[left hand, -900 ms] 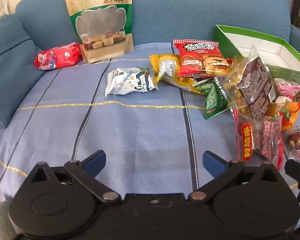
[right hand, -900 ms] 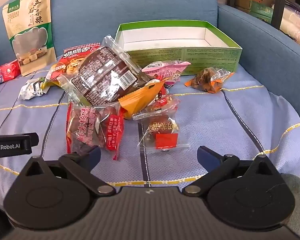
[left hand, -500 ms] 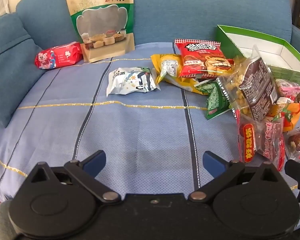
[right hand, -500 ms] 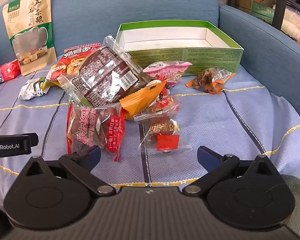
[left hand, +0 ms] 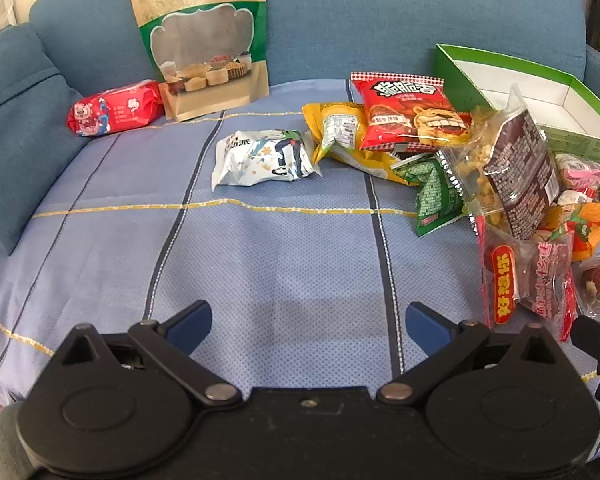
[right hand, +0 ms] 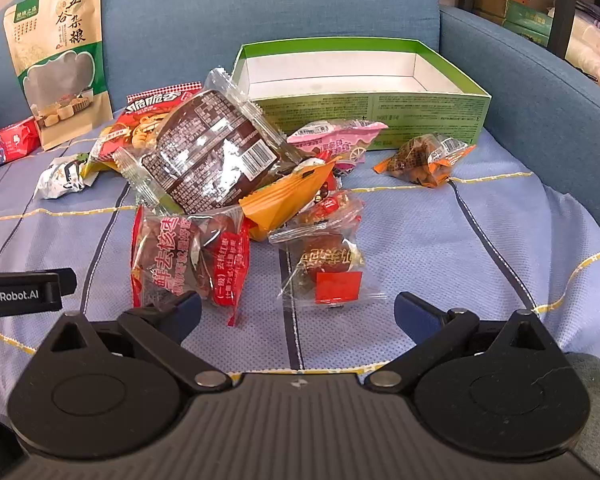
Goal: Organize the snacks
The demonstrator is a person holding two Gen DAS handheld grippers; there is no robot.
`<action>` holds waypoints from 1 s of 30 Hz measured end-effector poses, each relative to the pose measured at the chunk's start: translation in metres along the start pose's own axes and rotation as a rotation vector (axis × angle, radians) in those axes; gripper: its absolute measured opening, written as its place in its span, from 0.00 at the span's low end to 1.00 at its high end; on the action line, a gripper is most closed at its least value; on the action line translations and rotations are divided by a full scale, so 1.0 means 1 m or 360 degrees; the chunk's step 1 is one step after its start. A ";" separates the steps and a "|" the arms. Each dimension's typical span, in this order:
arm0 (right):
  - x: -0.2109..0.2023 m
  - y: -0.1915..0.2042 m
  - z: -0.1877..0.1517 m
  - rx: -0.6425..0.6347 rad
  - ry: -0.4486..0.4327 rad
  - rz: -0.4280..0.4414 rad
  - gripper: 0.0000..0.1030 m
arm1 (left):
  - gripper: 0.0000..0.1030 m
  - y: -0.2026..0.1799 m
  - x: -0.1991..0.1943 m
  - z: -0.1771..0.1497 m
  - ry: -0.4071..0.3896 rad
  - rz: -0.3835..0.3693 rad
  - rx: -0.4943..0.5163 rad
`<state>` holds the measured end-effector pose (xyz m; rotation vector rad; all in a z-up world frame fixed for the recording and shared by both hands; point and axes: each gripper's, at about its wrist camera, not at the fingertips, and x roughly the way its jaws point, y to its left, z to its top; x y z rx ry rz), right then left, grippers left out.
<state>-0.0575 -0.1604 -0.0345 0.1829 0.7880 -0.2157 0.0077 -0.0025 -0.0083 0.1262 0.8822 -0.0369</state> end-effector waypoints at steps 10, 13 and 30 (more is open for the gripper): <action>-0.002 0.000 0.000 0.0013 -0.0018 0.0002 1.00 | 1.00 -0.002 0.000 0.000 0.0005 -0.0007 -0.0002; -0.005 0.000 0.000 0.0018 -0.0030 0.0005 1.00 | 1.00 -0.001 -0.004 0.000 -0.0001 -0.0018 0.0000; -0.010 -0.001 -0.001 0.0024 -0.0051 0.0010 1.00 | 1.00 0.002 -0.016 0.002 -0.0021 -0.0045 -0.0009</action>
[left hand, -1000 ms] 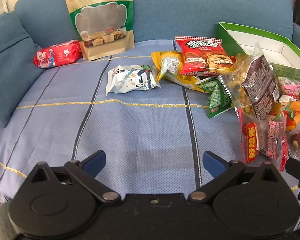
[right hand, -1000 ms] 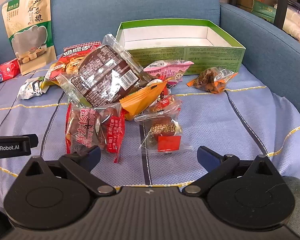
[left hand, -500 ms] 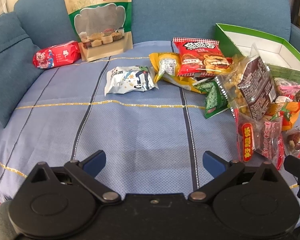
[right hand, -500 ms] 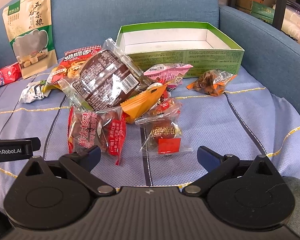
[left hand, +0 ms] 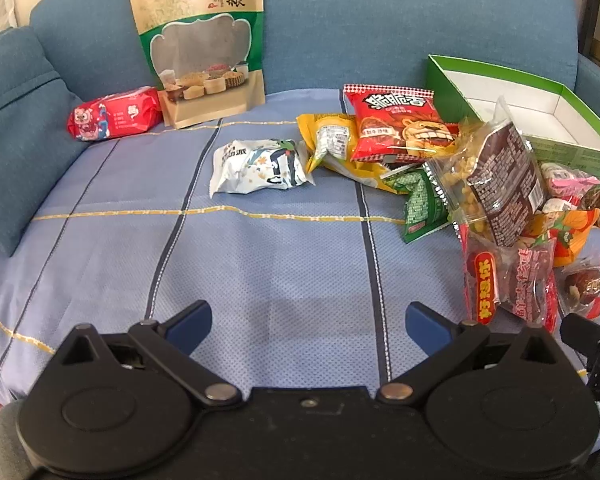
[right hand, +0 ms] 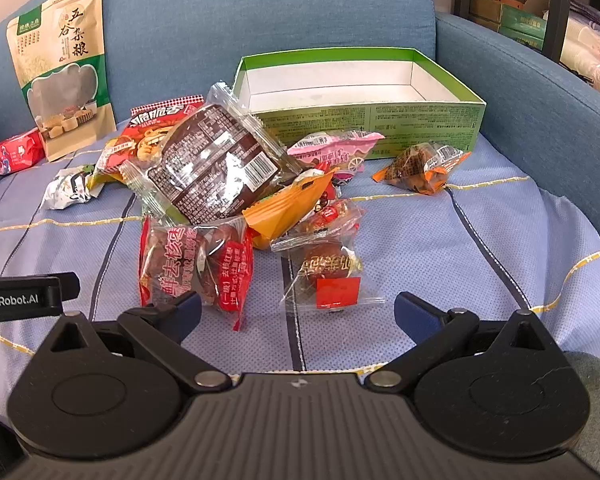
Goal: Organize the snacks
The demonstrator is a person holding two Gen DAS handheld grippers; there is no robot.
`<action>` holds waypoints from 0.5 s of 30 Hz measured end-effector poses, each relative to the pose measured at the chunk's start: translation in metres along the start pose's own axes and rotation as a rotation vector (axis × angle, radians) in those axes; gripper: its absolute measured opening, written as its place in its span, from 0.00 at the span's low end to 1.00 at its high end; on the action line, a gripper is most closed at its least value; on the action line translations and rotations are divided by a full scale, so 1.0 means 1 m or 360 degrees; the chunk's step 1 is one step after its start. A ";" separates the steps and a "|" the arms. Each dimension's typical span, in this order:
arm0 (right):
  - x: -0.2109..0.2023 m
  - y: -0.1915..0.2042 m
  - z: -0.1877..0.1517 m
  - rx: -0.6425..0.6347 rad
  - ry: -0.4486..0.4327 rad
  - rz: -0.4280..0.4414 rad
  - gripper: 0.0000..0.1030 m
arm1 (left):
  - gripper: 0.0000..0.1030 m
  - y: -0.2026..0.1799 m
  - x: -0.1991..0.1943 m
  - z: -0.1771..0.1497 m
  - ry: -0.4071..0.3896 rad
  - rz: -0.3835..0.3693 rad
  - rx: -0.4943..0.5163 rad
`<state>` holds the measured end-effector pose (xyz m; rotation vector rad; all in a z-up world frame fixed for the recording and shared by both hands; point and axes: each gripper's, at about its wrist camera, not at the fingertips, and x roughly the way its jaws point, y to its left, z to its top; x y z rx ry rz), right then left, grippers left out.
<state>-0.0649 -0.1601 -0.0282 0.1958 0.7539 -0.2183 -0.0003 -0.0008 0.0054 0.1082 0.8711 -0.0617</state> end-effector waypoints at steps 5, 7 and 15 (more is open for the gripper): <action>-0.001 0.000 0.000 0.0000 -0.0005 0.0001 1.00 | 1.00 0.000 -0.001 0.000 0.0000 -0.0009 0.0004; -0.001 0.000 0.000 -0.0002 -0.0008 0.0003 1.00 | 1.00 0.001 -0.002 -0.001 -0.0001 -0.0012 0.0008; -0.002 -0.001 0.000 0.0003 -0.0020 0.0000 1.00 | 1.00 0.002 -0.005 0.000 -0.0013 -0.0027 0.0012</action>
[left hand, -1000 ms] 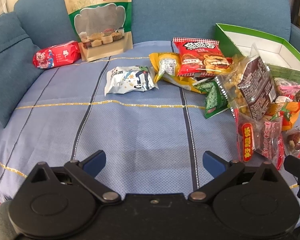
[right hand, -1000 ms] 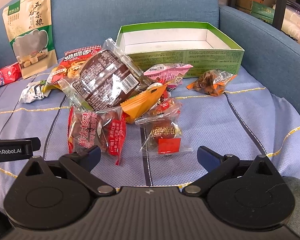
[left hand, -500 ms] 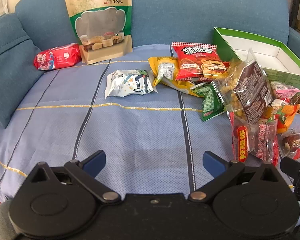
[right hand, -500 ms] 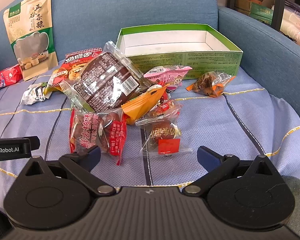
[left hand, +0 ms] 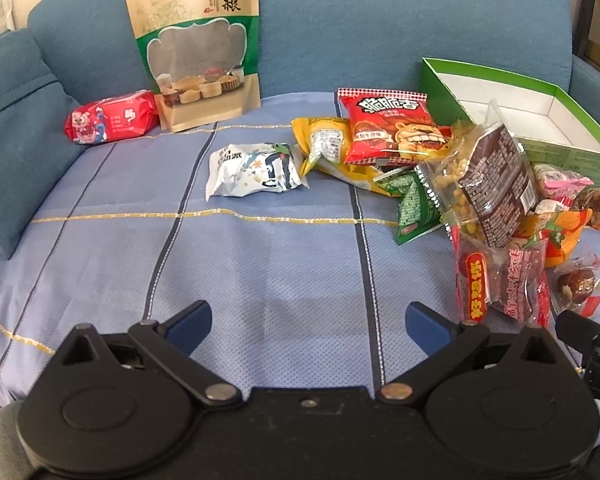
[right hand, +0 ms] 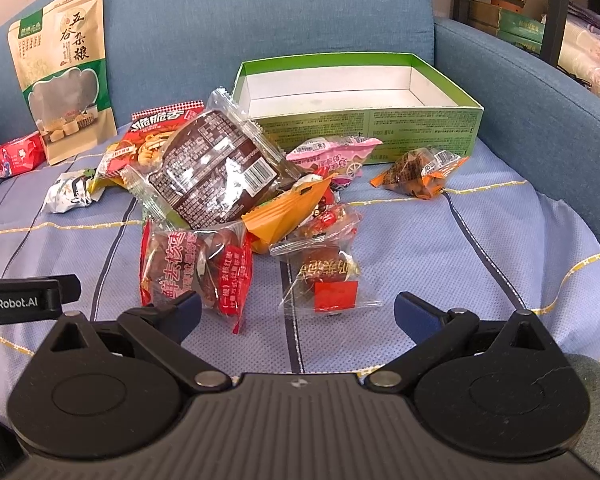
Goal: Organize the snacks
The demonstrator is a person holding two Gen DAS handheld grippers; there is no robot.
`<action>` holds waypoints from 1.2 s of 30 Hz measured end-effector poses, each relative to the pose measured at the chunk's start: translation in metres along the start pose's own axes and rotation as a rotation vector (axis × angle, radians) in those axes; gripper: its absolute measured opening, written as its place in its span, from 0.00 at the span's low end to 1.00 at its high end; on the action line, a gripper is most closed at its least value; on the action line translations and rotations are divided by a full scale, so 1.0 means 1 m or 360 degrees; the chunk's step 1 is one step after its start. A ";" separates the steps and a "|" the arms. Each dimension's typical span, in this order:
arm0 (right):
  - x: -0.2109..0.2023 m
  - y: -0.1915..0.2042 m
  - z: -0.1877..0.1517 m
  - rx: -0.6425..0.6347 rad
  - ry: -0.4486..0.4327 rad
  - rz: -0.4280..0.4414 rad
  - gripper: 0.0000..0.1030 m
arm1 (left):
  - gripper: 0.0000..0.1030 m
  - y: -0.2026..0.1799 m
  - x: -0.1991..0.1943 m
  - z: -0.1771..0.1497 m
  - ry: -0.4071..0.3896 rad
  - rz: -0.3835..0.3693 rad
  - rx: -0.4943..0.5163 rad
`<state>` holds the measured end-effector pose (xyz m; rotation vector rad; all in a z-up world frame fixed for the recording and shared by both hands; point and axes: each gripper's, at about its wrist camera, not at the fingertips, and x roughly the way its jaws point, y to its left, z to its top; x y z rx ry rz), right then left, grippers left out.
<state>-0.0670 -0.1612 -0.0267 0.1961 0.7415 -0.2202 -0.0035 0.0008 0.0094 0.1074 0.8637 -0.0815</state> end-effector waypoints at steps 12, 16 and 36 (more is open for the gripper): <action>-0.002 0.000 0.000 -0.0014 -0.0028 0.0007 1.00 | 1.00 0.001 -0.002 0.001 -0.0010 -0.0019 -0.0003; -0.003 -0.001 0.001 -0.0013 -0.0041 0.0031 1.00 | 1.00 0.000 -0.003 0.001 -0.0019 -0.0012 -0.0003; 0.013 -0.031 -0.001 -0.0070 -0.0006 0.0248 1.00 | 0.61 -0.018 -0.001 0.015 0.0030 -0.0582 -0.0061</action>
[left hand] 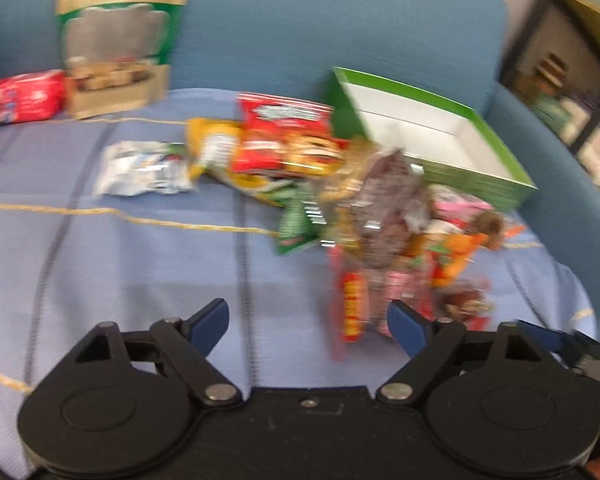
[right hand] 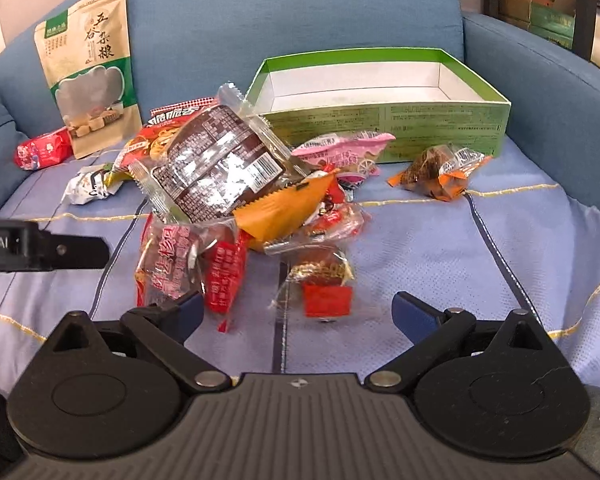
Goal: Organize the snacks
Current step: 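Grasp the red-labelled sausage pack with the left gripper and lift it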
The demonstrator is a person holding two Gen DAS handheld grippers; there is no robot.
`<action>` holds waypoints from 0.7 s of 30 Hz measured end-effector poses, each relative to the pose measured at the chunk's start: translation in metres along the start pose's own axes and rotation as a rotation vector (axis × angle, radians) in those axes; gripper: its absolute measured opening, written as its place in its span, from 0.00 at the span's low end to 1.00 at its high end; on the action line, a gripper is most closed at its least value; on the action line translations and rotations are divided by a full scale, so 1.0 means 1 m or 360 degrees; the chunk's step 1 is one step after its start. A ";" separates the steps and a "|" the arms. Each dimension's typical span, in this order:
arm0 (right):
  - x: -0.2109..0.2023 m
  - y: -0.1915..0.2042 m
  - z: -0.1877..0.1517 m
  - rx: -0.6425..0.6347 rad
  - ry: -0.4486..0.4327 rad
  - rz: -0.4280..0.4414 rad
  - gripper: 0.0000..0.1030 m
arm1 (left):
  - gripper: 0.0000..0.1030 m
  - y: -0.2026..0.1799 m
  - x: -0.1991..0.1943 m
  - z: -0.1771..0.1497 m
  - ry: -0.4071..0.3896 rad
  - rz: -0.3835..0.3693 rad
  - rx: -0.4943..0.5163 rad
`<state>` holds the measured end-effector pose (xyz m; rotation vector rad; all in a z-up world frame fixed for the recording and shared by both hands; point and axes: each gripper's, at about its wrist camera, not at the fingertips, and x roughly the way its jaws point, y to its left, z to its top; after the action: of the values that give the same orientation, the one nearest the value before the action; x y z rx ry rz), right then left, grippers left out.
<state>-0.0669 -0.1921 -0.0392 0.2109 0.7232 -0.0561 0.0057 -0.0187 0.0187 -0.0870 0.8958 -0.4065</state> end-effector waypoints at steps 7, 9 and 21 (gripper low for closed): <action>0.002 -0.009 0.009 -0.0095 -0.0020 -0.0017 1.00 | 0.42 -0.028 0.016 0.007 0.0061 -0.0116 0.0202; 0.000 -0.011 0.010 -0.0075 -0.0008 0.0019 1.00 | 0.36 -0.031 0.019 0.009 0.0069 -0.0141 0.0218; 0.019 0.033 0.004 -0.0232 0.0028 0.0341 1.00 | 0.53 -0.015 0.041 0.021 0.0191 -0.0229 0.0182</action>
<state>-0.0458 -0.1601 -0.0432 0.1489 0.7156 0.2022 0.0401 -0.0500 0.0050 -0.0218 0.9858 -0.6012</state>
